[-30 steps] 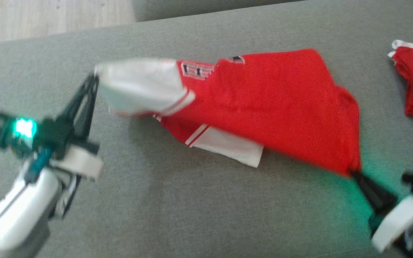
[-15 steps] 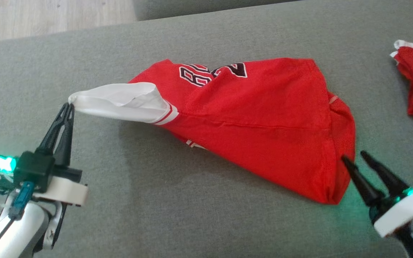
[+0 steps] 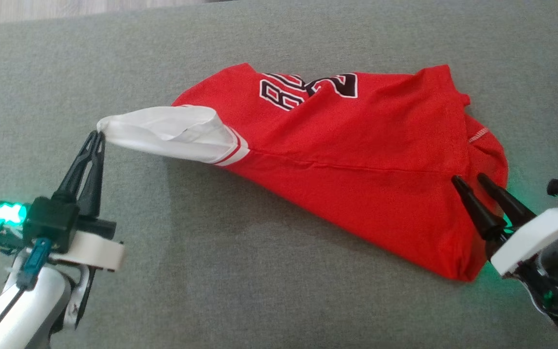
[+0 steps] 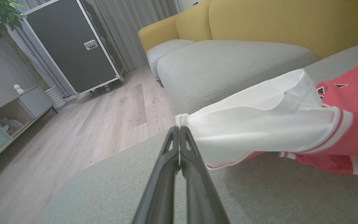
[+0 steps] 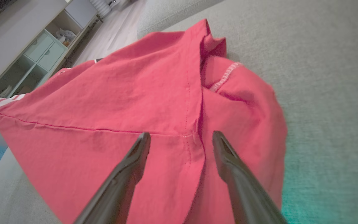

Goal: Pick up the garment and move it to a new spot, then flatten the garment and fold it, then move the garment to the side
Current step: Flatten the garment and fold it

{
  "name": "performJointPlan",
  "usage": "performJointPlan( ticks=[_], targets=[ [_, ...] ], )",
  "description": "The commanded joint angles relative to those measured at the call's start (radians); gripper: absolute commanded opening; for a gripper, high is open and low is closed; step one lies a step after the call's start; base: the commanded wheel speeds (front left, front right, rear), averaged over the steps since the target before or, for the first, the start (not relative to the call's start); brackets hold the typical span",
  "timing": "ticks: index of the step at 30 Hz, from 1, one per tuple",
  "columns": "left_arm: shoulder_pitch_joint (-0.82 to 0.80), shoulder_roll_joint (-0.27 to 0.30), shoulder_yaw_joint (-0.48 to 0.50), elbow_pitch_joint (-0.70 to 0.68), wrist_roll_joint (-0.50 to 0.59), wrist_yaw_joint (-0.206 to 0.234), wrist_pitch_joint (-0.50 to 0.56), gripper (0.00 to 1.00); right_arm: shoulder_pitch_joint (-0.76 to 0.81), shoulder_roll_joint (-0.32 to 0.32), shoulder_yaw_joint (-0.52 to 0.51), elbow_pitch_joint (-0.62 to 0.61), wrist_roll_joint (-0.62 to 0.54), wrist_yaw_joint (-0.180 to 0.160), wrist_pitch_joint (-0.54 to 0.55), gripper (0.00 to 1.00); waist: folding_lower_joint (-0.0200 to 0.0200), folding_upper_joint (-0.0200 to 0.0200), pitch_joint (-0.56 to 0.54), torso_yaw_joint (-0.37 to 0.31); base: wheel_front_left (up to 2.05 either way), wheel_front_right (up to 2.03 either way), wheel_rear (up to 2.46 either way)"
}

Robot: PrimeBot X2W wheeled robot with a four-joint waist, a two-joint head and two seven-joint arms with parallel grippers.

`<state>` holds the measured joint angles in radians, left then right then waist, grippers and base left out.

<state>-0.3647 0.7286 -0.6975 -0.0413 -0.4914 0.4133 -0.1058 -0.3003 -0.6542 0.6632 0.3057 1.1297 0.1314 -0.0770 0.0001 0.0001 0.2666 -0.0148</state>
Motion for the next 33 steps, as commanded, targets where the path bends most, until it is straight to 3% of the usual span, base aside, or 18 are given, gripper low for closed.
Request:
performJointPlan(
  ticks=[1,5,6,7,9,10,11,13,14,23,33],
  targets=[
    [-0.063,0.029,0.043,-0.025,0.012,0.001,0.001,0.00,-0.026,-0.018,0.021,-0.003,0.022,-0.001,0.000,1.00,-0.0001,-0.0001,0.007,0.008,0.00,0.00,0.00],
    [-0.075,0.019,0.033,-0.019,0.017,-0.005,0.005,0.00,-0.060,-0.017,0.064,0.024,0.049,-0.001,-0.005,1.00,-0.0001,-0.0001,0.005,0.015,0.00,0.00,0.00],
    [-0.078,0.017,0.030,-0.017,0.017,-0.006,0.005,0.00,-0.066,-0.019,0.073,0.029,0.055,-0.001,-0.008,0.94,-0.0001,-0.0001,0.004,0.016,0.00,0.00,0.00],
    [-0.079,0.015,0.028,-0.015,0.017,-0.008,0.005,0.00,-0.072,-0.020,0.083,0.033,0.062,-0.001,-0.012,0.84,-0.0001,-0.0001,0.002,0.017,0.00,0.00,0.00],
    [-0.080,0.012,0.027,-0.010,0.015,-0.009,0.004,0.00,-0.081,-0.024,0.102,0.038,0.072,-0.001,-0.020,0.47,-0.0001,-0.0001,-0.002,0.017,0.00,0.00,0.00],
    [-0.080,0.012,0.027,-0.007,0.014,-0.009,0.004,0.00,-0.085,-0.026,0.111,0.041,0.077,-0.001,-0.024,0.36,-0.0001,-0.0001,-0.004,0.016,0.00,0.00,0.00],
    [-0.080,0.012,0.027,-0.007,0.014,-0.009,0.004,0.00,-0.085,-0.026,0.111,0.041,0.077,-0.001,-0.024,0.36,-0.0001,-0.0001,-0.004,0.016,0.00,0.00,0.00],
    [-0.079,0.012,0.027,-0.003,0.011,-0.009,0.003,0.00,-0.092,-0.033,0.131,0.044,0.085,-0.001,-0.031,0.03,-0.0001,-0.0001,-0.008,0.015,0.00,0.00,0.00],
    [-0.080,0.012,0.027,-0.002,0.010,-0.010,0.002,0.00,-0.095,-0.037,0.141,0.045,0.088,-0.001,-0.034,0.00,-0.0001,-0.0001,-0.009,0.015,0.00,0.00,0.00],
    [-0.073,0.022,0.033,0.024,-0.002,-0.024,-0.030,0.00,-0.123,-0.083,0.177,0.021,0.114,-0.001,-0.135,0.00,-0.0001,-0.0001,-0.090,-0.009,0.00,0.00,0.00],
    [-0.106,0.112,0.063,-0.012,-0.008,-0.088,-0.055,0.00,-0.156,-0.245,0.063,-0.160,0.161,-0.001,-0.180,0.00,-0.0001,-0.0001,-0.277,-0.065,0.00,0.00,0.00]
  ],
)
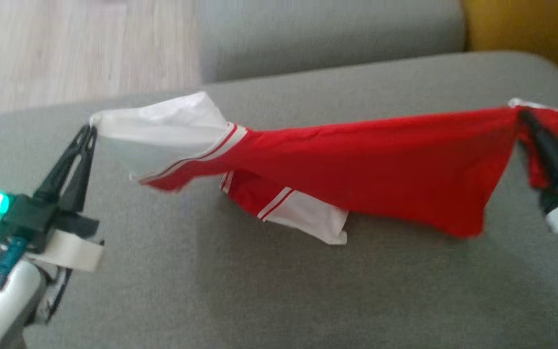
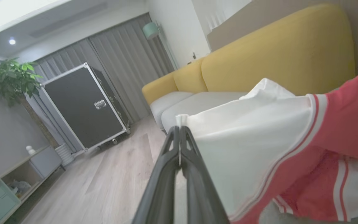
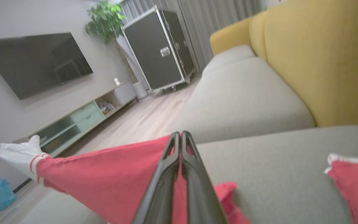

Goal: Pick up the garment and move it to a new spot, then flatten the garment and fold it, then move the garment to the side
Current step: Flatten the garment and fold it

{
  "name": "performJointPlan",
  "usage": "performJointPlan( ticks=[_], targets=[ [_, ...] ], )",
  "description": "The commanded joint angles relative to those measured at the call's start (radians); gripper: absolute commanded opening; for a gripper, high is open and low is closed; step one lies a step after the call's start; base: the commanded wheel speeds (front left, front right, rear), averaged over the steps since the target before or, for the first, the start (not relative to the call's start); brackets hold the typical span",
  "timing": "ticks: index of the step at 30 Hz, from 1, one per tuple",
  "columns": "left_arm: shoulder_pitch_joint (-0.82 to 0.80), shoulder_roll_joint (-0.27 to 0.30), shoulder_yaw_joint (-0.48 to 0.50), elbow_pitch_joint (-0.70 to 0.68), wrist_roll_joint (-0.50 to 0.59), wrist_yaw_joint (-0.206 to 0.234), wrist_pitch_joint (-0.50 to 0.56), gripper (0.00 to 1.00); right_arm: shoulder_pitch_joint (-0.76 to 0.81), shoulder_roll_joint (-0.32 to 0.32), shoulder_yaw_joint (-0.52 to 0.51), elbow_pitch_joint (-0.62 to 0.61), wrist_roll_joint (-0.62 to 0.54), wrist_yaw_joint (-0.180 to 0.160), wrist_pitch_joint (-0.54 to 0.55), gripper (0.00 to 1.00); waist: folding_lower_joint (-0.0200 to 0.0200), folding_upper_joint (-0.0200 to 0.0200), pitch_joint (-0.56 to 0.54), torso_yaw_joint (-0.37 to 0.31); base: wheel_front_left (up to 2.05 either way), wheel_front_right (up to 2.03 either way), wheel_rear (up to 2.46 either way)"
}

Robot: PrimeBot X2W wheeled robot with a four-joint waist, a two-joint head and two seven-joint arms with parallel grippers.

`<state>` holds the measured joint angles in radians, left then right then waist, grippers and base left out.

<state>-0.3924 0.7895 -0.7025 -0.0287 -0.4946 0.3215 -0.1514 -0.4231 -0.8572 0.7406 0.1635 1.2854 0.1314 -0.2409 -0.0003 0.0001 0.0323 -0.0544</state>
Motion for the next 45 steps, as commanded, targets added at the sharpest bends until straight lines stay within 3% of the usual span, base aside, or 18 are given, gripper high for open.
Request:
performJointPlan(
  ticks=[1,8,13,20,25,30,37,41,45],
  targets=[
    [-0.094,0.059,0.074,-0.037,-0.003,-0.005,-0.012,0.00,-0.040,-0.059,-0.036,-0.038,0.008,-0.001,-0.017,0.00,0.0003,-0.0001,-0.052,-0.030,0.00,0.00,0.00],
    [-0.267,0.086,0.113,-0.109,0.012,-0.077,0.002,0.00,-0.116,-0.158,-0.168,-0.138,-0.057,-0.001,-0.020,0.00,0.0003,-0.0001,-0.101,-0.052,0.00,0.00,0.00],
    [-0.471,0.053,0.134,-0.098,0.012,-0.151,0.036,0.00,-0.214,-0.198,-0.218,-0.156,-0.115,-0.001,-0.003,0.00,0.0003,-0.0001,-0.102,-0.058,0.00,0.00,0.00],
    [-0.677,-0.059,0.093,0.073,-0.010,-0.245,0.108,0.00,-0.398,-0.098,-0.166,-0.060,-0.177,-0.001,0.097,0.00,0.0003,-0.0001,-0.040,-0.062,0.00,0.00,0.00],
    [-0.793,-0.121,0.050,0.229,0.036,-0.286,0.110,0.00,-0.521,-0.020,-0.104,0.045,-0.225,-0.001,0.130,0.00,0.0003,-0.0001,0.041,-0.048,0.00,0.00,0.00],
    [-0.966,-0.217,0.026,0.402,0.103,-0.294,0.060,0.00,-0.681,0.033,-0.056,0.164,-0.256,-0.001,0.109,0.00,0.0003,-0.0001,0.183,-0.021,0.00,0.00,0.00],
    [-1.195,-0.343,0.062,0.594,0.154,-0.233,-0.077,0.00,-0.893,0.065,-0.050,0.323,-0.300,-0.001,0.005,0.00,0.0003,-0.0001,0.321,0.011,0.00,0.00,0.00],
    [-1.233,-0.386,0.062,0.611,0.156,-0.257,-0.103,0.00,-0.937,0.055,-0.049,0.361,-0.328,-0.001,-0.017,0.00,0.0003,-0.0001,0.381,0.033,0.00,0.00,0.00],
    [-1.172,-0.392,0.050,0.580,0.155,-0.286,-0.109,0.00,-0.897,0.044,-0.055,0.372,-0.343,-0.001,-0.020,0.00,0.0003,-0.0001,0.427,0.057,0.00,0.00,0.00]
  ],
)
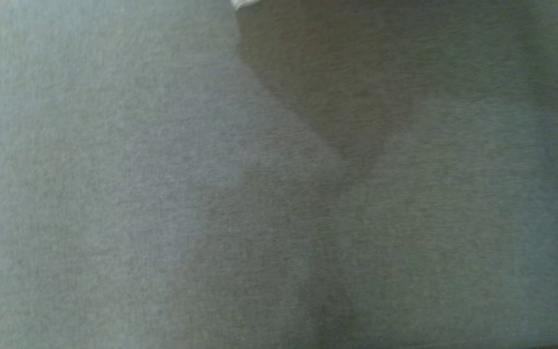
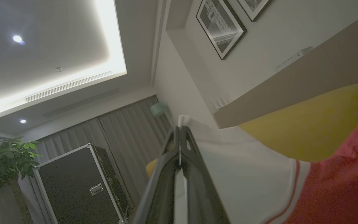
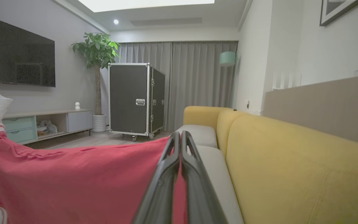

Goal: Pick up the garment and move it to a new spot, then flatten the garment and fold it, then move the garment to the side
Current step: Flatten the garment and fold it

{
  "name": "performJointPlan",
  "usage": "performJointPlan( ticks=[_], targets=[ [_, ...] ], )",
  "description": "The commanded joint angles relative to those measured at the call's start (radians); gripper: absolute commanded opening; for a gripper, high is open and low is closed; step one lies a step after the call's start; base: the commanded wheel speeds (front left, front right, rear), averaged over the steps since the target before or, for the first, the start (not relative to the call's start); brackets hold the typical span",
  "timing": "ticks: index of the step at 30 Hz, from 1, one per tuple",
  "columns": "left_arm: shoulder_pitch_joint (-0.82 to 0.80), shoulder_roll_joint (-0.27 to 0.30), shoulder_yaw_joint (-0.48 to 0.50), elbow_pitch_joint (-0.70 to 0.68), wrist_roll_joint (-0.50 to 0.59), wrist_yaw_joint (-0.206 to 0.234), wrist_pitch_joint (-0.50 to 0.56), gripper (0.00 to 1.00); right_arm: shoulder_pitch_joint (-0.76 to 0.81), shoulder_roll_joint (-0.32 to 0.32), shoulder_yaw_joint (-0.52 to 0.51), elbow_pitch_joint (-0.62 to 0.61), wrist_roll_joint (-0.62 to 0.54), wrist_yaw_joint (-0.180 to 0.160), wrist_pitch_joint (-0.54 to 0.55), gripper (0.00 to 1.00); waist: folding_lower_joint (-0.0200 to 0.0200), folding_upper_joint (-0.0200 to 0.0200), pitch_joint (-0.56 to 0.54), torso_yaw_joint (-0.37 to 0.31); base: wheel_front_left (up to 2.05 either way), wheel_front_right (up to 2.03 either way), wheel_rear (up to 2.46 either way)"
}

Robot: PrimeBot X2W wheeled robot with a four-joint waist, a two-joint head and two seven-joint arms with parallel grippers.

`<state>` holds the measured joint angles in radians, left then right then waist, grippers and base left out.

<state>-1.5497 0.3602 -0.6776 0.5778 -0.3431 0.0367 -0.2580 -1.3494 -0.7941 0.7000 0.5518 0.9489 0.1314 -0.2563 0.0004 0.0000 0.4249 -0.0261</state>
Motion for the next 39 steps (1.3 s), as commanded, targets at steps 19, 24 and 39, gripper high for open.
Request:
performJointPlan(
  ticks=[19,24,39],
  targets=[
    [0.979,0.296,-0.013,-0.547,-0.056,0.137,-0.004,0.00,0.823,0.031,-0.281,-0.182,-0.076,-0.001,-0.005,0.00,-0.0004,0.0000,-0.188,0.007,0.00,0.00,0.00],
    [1.182,0.316,-0.044,-0.616,-0.078,0.197,-0.004,0.00,0.997,0.041,-0.298,-0.230,-0.095,-0.001,-0.005,0.00,-0.0004,0.0000,-0.240,-0.003,0.00,0.00,0.00],
    [1.460,0.365,-0.122,-0.760,-0.103,0.277,0.043,0.00,1.361,0.052,-0.376,-0.344,-0.131,-0.001,-0.005,0.00,-0.0004,0.0000,-0.286,-0.010,0.00,0.00,0.00]
  ],
)
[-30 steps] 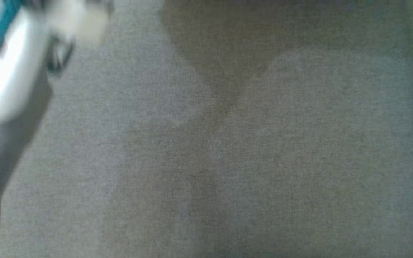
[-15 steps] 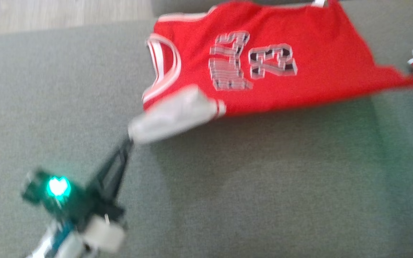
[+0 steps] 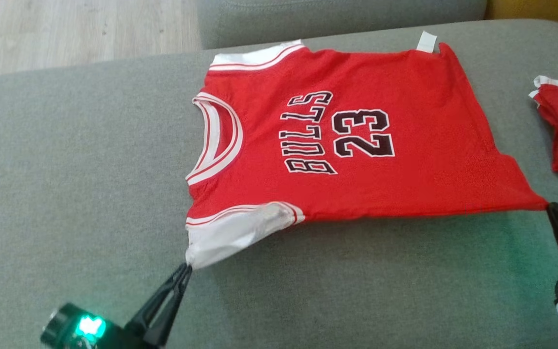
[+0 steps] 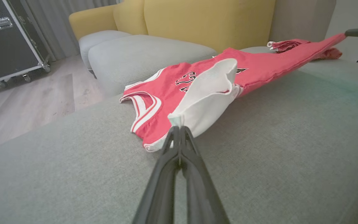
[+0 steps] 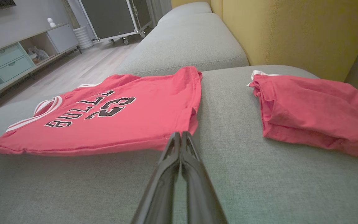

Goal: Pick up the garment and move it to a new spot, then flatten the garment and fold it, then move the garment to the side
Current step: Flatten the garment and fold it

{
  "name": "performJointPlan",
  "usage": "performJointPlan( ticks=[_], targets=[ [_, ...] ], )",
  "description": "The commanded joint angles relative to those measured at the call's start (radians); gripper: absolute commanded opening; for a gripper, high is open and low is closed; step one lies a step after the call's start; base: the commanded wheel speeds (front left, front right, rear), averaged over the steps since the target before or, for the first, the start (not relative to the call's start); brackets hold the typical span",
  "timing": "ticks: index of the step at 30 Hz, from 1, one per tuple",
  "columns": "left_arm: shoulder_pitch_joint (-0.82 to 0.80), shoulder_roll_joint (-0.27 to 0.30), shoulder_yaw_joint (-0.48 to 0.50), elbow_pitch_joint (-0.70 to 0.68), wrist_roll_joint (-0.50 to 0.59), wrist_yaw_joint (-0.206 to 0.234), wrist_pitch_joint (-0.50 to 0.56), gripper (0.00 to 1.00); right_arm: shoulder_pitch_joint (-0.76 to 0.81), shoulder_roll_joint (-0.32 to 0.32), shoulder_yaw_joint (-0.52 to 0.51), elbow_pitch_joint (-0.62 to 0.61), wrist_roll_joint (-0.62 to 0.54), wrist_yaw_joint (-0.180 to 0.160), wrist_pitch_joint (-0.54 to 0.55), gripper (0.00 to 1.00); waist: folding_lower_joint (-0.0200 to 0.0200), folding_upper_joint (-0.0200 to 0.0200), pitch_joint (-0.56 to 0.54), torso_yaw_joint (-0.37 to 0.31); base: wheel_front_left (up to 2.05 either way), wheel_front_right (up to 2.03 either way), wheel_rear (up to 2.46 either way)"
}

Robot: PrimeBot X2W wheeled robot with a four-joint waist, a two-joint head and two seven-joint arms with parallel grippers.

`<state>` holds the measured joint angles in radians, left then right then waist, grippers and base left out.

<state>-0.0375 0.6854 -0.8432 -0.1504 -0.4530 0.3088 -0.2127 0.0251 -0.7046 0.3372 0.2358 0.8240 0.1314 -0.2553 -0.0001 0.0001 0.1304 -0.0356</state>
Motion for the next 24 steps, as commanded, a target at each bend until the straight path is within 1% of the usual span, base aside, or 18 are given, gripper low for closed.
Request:
performJointPlan(
  ticks=[1,5,8,9,14,15,19,24],
  targets=[
    [-0.071,0.045,0.048,-0.033,0.015,0.002,0.001,0.00,-0.018,-0.035,-0.017,-0.026,-0.005,-0.001,-0.005,0.00,0.0001,-0.0001,0.015,0.000,0.00,0.00,0.00],
    [-0.190,0.039,0.062,-0.019,0.057,-0.026,0.021,0.00,-0.077,-0.024,-0.012,-0.010,0.002,-0.001,0.011,0.00,0.0001,-0.0001,0.058,-0.004,0.00,0.00,0.00],
    [-0.310,0.026,0.068,0.020,0.098,-0.063,0.037,0.00,-0.149,-0.014,0.002,0.017,0.005,-0.001,0.020,0.00,0.0001,-0.0001,0.100,-0.009,0.00,0.00,0.00],
    [-0.401,0.015,0.069,0.061,0.128,-0.095,0.046,0.00,-0.203,-0.008,0.017,0.035,0.010,-0.001,0.024,0.00,0.0001,-0.0001,0.129,-0.013,0.00,0.00,0.00],
    [-0.615,-0.032,0.069,0.184,0.186,-0.168,0.055,0.00,-0.348,-0.008,0.074,0.097,0.022,-0.001,0.024,0.00,0.0001,-0.0001,0.197,-0.026,0.00,0.00,0.00],
    [-0.690,-0.052,0.065,0.238,0.207,-0.193,0.052,0.00,-0.403,-0.007,0.098,0.123,0.028,-0.001,0.021,0.00,0.0001,-0.0001,0.220,-0.030,0.00,0.00,0.00],
    [-0.812,-0.097,0.062,0.349,0.240,-0.219,0.039,0.00,-0.496,-0.004,0.142,0.179,0.039,-0.001,0.012,0.00,0.0001,-0.0001,0.256,-0.034,0.00,0.00,0.00],
    [-0.875,-0.163,0.070,0.496,0.214,-0.230,0.026,0.00,-0.581,0.024,0.200,0.272,0.068,-0.001,0.008,0.00,0.0001,-0.0001,0.278,-0.037,0.00,0.00,0.00]
  ],
)
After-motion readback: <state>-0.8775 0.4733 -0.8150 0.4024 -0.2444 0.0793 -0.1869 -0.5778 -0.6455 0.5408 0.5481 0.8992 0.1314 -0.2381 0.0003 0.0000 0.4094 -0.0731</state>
